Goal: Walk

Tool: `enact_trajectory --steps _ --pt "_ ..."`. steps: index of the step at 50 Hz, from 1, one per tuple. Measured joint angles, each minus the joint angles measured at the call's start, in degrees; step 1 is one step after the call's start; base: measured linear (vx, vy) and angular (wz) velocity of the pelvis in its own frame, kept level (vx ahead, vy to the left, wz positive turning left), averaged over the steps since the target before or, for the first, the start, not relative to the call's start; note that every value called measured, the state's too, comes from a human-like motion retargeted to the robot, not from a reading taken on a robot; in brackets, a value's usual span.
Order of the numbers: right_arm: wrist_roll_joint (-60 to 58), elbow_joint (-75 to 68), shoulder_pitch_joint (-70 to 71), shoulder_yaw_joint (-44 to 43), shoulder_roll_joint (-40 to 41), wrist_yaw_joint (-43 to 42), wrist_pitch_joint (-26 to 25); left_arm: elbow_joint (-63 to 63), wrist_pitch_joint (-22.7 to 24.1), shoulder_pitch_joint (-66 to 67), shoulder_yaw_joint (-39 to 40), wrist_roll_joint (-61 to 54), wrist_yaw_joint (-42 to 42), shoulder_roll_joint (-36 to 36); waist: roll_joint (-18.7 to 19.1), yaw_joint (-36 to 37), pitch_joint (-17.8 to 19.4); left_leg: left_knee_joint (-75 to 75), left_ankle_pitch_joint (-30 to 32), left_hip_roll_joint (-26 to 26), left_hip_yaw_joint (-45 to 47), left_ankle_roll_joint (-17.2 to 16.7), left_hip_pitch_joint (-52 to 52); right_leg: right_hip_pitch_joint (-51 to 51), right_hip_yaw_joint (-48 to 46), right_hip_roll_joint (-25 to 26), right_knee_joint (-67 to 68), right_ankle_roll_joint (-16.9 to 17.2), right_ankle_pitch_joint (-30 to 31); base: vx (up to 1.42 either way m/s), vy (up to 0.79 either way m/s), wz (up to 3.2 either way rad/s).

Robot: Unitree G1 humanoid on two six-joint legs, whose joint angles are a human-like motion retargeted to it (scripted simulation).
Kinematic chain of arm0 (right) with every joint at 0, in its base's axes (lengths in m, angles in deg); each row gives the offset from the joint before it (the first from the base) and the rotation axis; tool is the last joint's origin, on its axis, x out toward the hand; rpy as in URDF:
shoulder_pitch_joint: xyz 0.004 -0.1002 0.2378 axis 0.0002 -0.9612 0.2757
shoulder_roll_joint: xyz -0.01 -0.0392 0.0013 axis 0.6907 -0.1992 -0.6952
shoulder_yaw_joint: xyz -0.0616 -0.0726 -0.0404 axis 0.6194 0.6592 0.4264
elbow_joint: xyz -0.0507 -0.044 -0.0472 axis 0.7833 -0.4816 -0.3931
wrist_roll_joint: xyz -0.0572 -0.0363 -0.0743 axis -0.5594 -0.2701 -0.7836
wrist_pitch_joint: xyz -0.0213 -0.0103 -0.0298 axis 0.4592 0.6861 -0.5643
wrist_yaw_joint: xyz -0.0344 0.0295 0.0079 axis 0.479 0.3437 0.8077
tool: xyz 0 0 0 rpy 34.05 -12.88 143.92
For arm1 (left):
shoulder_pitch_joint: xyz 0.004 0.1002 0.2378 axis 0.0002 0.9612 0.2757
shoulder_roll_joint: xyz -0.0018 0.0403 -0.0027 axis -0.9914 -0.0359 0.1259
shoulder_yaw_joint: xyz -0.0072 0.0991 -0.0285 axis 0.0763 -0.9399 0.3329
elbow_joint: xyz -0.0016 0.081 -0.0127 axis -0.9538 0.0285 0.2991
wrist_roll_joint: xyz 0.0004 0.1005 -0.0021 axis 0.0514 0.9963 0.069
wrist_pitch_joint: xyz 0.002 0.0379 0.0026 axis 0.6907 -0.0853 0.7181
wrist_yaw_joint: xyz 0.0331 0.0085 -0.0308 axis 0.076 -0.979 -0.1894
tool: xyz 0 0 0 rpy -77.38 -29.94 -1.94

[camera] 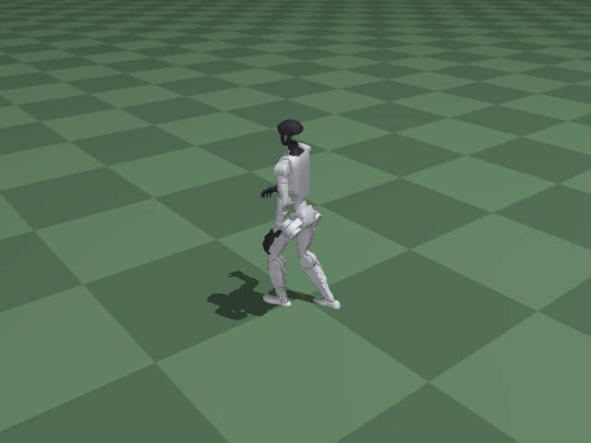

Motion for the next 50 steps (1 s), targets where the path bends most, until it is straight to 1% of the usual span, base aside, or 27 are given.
enact_trajectory --steps 2,4,5,7,9,10,12,13,15,17,18,20,22,25,28,31,35,38,40,42,45,47,50 --pt "-0.3 -0.5 -1.5 0.5 0.3 1.0 0.2 -0.3 0.0 -1.1 -0.1 -0.1 -0.5 0.0 -0.8 -1.0 -0.6 0.7 0.6 -1.3 0.9 0.6 1.2 -0.2 0.5 -1.7 4.3 0.9 -0.7 0.06 0.05 0.23" --pt "-0.5 -1.0 -3.3 0.9 0.5 2.1 0.4 -0.6 0.0 -2.6 -0.3 -0.1 -1.3 0.0 -1.9 -2.4 -0.9 0.8 0.5 -3.1 1.9 1.4 3.0 -0.6 1.0 -3.9 9.8 2.5 0.4 0.06 0.05 0.26" --pt "-0.6 -1.3 -4.2 1.2 0.5 2.7 0.6 -0.7 0.1 -3.5 -0.4 -0.2 -1.7 0.1 -2.5 -3.1 -0.9 0.6 0.2 -4.2 2.4 1.8 4.1 -0.9 1.2 -5.1 13.1 3.4 1.6 0.06 0.06 0.27" --pt "-0.7 -1.6 -5.9 1.7 0.6 3.8 0.9 -1.1 0.2 -5.7 -0.6 -0.2 -2.7 0.1 -3.8 -4.7 -0.7 -0.5 -0.7 -6.5 3.3 2.6 6.7 -2.7 1.4 -8.1 21.4 5.4 6.0 0.05 0.06 0.23" --pt "-1.0 -1.6 -7.4 2.3 0.6 4.7 1.4 -1.5 0.4 -8.3 -0.9 -0.2 -3.6 0.0 -4.8 -6.3 -0.4 -2.0 -1.9 -8.6 3.9 3.4 9.4 -5.4 1.3 -11.4 29.9 6.4 10.3 0.04 0.06 0.06" --pt "-1.1 -1.5 -8.1 2.5 0.6 5.0 1.6 -1.6 0.4 -9.8 -1.1 -0.2 -4.1 0.0 -5.2 -7.1 -0.2 -2.9 -2.5 -9.4 4.2 3.7 10.8 -7.0 1.2 -12.9 33.8 6.5 12.0 0.03 0.06 -0.09" --pt "-1.6 -1.0 -9.1 2.8 0.6 5.3 2.1 -1.8 0.5 -12.9 -1.3 -0.2 -5.0 -0.2 -5.4 -8.5 0.0 -4.9 -3.6 -10.5 4.3 4.0 13.7 -10.6 1.0 -15.4 39.2 5.3 12.6 0.03 0.06 -0.21" --pt "-1.9 -0.7 -9.6 2.9 0.5 5.2 2.3 -1.9 0.5 -14.5 -1.4 -0.2 -5.5 -0.3 -5.3 -9.2 0.1 -5.9 -4.2 -10.9 4.3 4.0 15.1 -12.4 0.8 -16.4 40.9 4.5 12.0 0.03 0.06 -0.38" --pt "-2.3 0.3 -9.5 2.8 0.1 5.1 2.6 -1.5 0.3 -19.1 -1.1 -0.6 -6.2 -0.6 -4.0 -9.6 1.3 -12.7 -3.4 -10.7 3.8 3.9 20.4 -16.0 0.0 -16.5 41.3 2.8 10.9 0.03 0.06 -0.49" --pt "-2.6 0.9 -10.9 3.0 0.0 4.6 2.9 -2.1 0.3 -21.2 -1.0 -0.8 -6.9 -0.5 -3.8 -11.1 1.2 -13.3 -4.6 -11.2 3.9 3.6 22.4 -19.1 -0.8 -17.9 39.5 1.8 8.5 0.01 0.02 -0.23" --pt "-2.6 1.4 -10.9 3.0 -0.1 4.4 2.9 -2.2 0.2 -23.1 -0.6 -1.1 -7.1 -0.8 -2.7 -11.2 1.6 -15.7 -4.5 -10.5 3.6 3.4 24.5 -20.2 -1.9 -17.0 36.8 1.4 8.0 0.02 0.02 -0.28" --pt "-2.7 1.9 -12.1 2.8 -0.2 4.1 2.9 -3.1 0.2 -25.2 -0.3 -1.5 -7.4 -0.9 -2.2 -12.2 1.5 -16.9 -5.1 -10.5 3.5 3.1 26.6 -22.5 -2.8 -16.7 30.9 1.4 7.0 0.01 0.0 -0.11" --pt "-2.8 2.2 -12.8 2.4 -0.3 4.1 2.6 -4.3 0.4 -27.4 0.2 -1.8 -7.4 -1.2 -0.5 -12.0 1.8 -19.9 -4.8 -9.2 3.2 2.7 29.4 -23.2 -4.3 -13.9 21.6 2.1 8.1 0.01 -0.01 -0.25" --pt "-2.7 2.1 -14.2 1.7 -0.2 4.1 2.2 -6.3 1.1 -29.3 0.3 -1.6 -7.2 -1.5 0.9 -11.8 1.4 -21.7 -5.1 -7.9 3.1 2.3 31.8 -23.6 -4.5 -9.7 7.4 4.2 10.8 0.0 -0.01 -0.14" --pt "-2.6 1.7 -15.8 1.5 0.0 4.3 2.1 -7.9 1.9 -29.5 -0.2 -0.7 -7.0 -1.3 0.3 -12.1 0.4 -19.8 -6.9 -8.2 3.3 2.4 32.1 -24.7 -2.7 -8.2 0.6 6.0 11.8 0.0 0.0 0.0" --pt "-2.1 1.2 -16.6 1.2 0.3 5.0 2.1 -9.1 2.6 -29.0 -0.8 -0.2 -5.9 -1.1 0.7 -11.5 -0.6 -16.0 -9.6 -7.0 3.2 2.4 31.9 -23.6 -2.5 -6.4 -3.1 6.4 13.4 0.0 0.0 0.0" --pt "-0.8 0.3 -17.3 1.0 0.6 5.8 2.5 -9.2 3.2 -25.7 -1.4 -0.4 -3.4 -0.3 1.5 -10.3 -1.0 -3.9 -14.0 -3.7 2.8 2.1 30.3 -20.4 -2.7 -4.1 -2.1 5.5 14.2 0.01 -0.01 -0.04" --pt "0.3 -0.2 -16.8 0.5 0.6 5.4 2.6 -7.7 2.9 -21.3 -1.5 -0.8 -1.7 0.3 2.5 -8.7 -0.4 12.5 -16.1 1.3 2.9 1.4 26.8 -17.4 -3.5 -1.4 0.0 3.9 13.0 0.02 -0.07 -0.27" --pt "0.8 -0.2 -15.9 0.2 0.5 4.7 2.3 -6.3 2.3 -18.0 -1.4 -1.2 -0.6 0.7 3.6 -7.1 0.1 25.7 -15.3 6.0 2.8 1.1 23.4 -15.7 -4.3 1.1 1.1 2.3 11.5 0.0 -0.07 -0.47" --pt "1.0 0.1 -14.5 -0.2 0.2 3.6 1.9 -4.6 1.4 -14.7 -1.2 -1.2 0.2 1.0 4.7 -5.1 0.6 37.7 -13.5 10.7 2.4 1.6 19.2 -14.2 -4.9 3.8 1.2 0.7 10.0 -0.01 -0.07 -0.55" --pt "1.3 0.6 -11.2 -1.3 -0.7 1.9 0.9 -2.2 -0.1 -10.9 -0.8 -0.5 1.6 1.2 6.1 -1.8 0.9 50.0 -11.9 16.3 0.6 3.2 11.8 -11.4 -5.1 7.7 -2.7 -1.1 9.6 -0.01 -0.06 -0.51" --pt "1.4 0.8 -9.5 -1.8 -1.1 0.6 0.3 -1.0 -0.6 -7.8 -0.6 -0.3 2.0 1.3 5.9 0.0 1.0 53.1 -12.6 17.5 0.3 4.5 7.6 -10.2 -4.3 8.6 -2.8 -1.4 8.3 0.0 -0.03 -0.3" --pt "2.2 0.9 -5.8 -3.0 -1.9 -1.0 -0.7 -0.2 -1.0 -4.2 0.0 -0.4 2.8 0.8 4.9 1.7 1.3 50.9 -13.3 16.3 -0.3 5.6 1.5 -7.1 -2.8 8.8 -6.0 -1.2 7.9 0.0 0.0 0.0"
